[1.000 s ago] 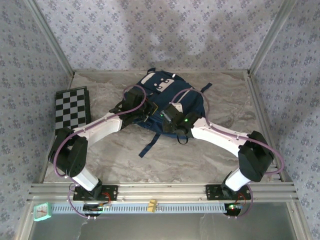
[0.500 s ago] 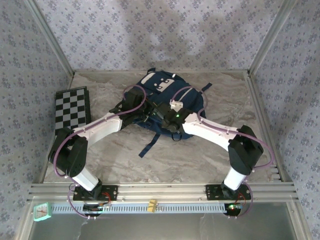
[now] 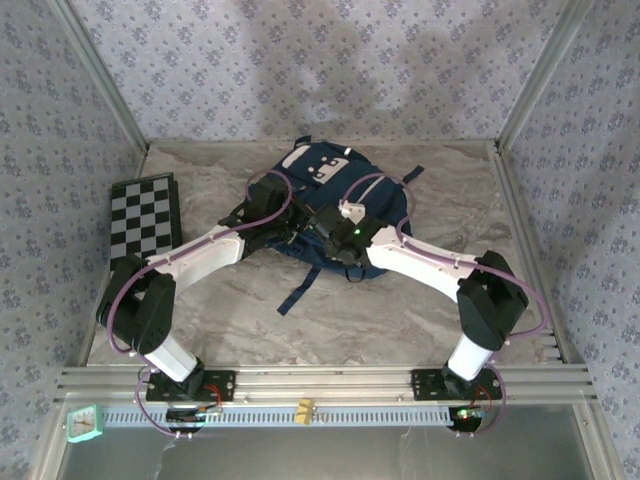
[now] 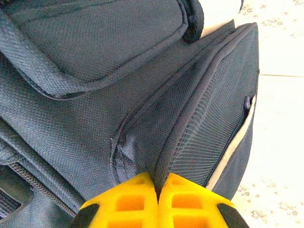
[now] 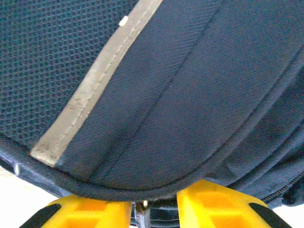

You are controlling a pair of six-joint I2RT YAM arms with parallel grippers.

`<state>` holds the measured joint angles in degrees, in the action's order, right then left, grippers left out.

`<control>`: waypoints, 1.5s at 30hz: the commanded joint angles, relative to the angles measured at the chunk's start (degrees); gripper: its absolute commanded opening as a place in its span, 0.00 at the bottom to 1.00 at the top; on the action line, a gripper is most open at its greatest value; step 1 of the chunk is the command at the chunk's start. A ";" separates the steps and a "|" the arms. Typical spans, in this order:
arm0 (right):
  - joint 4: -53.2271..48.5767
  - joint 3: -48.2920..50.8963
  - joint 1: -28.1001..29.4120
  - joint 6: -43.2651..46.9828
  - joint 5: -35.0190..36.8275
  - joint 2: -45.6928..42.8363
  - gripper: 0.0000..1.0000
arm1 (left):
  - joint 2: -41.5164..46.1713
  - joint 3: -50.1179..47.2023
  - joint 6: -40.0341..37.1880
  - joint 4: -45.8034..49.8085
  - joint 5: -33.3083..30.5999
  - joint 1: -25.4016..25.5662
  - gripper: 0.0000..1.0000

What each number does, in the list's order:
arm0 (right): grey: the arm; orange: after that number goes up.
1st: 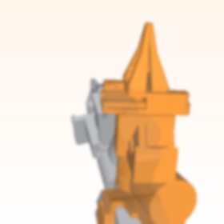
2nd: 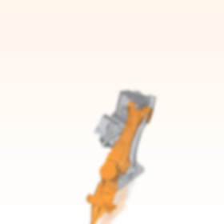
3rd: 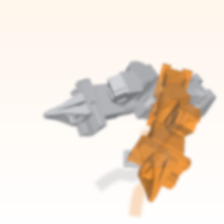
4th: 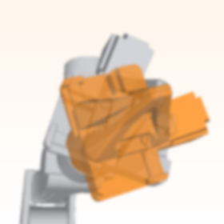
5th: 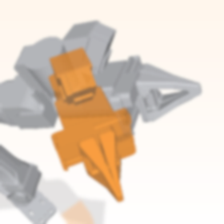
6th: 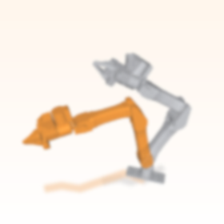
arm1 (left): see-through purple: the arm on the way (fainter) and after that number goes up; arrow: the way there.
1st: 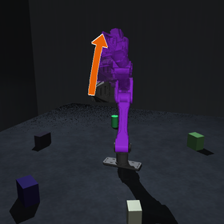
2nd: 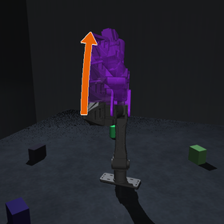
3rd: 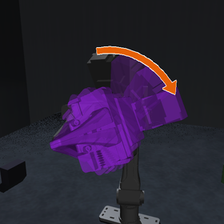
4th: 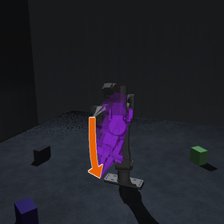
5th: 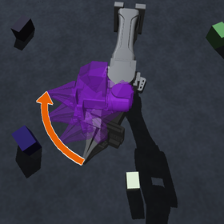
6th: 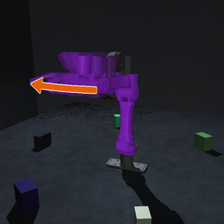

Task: Pack the student bag
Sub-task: Zip the student bag at the top-center of the table.

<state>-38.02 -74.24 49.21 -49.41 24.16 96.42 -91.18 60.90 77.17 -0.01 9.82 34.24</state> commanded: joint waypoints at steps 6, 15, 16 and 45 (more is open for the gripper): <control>-0.66 -2.38 0.08 4.32 0.01 1.17 0.12 | 2.04 0.88 -0.34 -4.56 -0.48 -0.18 0.00; -6.40 1.34 0.09 6.24 3.52 -4.21 0.03 | 2.42 0.87 -2.56 -2.09 -1.19 -1.87 0.00; -6.58 2.13 -0.22 7.45 3.28 -5.20 0.03 | 2.61 0.88 -3.16 -1.57 -1.16 -2.33 0.00; 5.78 -1.09 2.03 17.95 -7.03 -1.08 0.00 | -1.93 7.99 -21.92 5.21 17.48 -18.95 0.41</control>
<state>-27.59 -74.35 50.72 -28.93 15.49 95.20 -99.29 72.29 52.58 7.55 27.79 15.42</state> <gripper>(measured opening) 0.053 0.399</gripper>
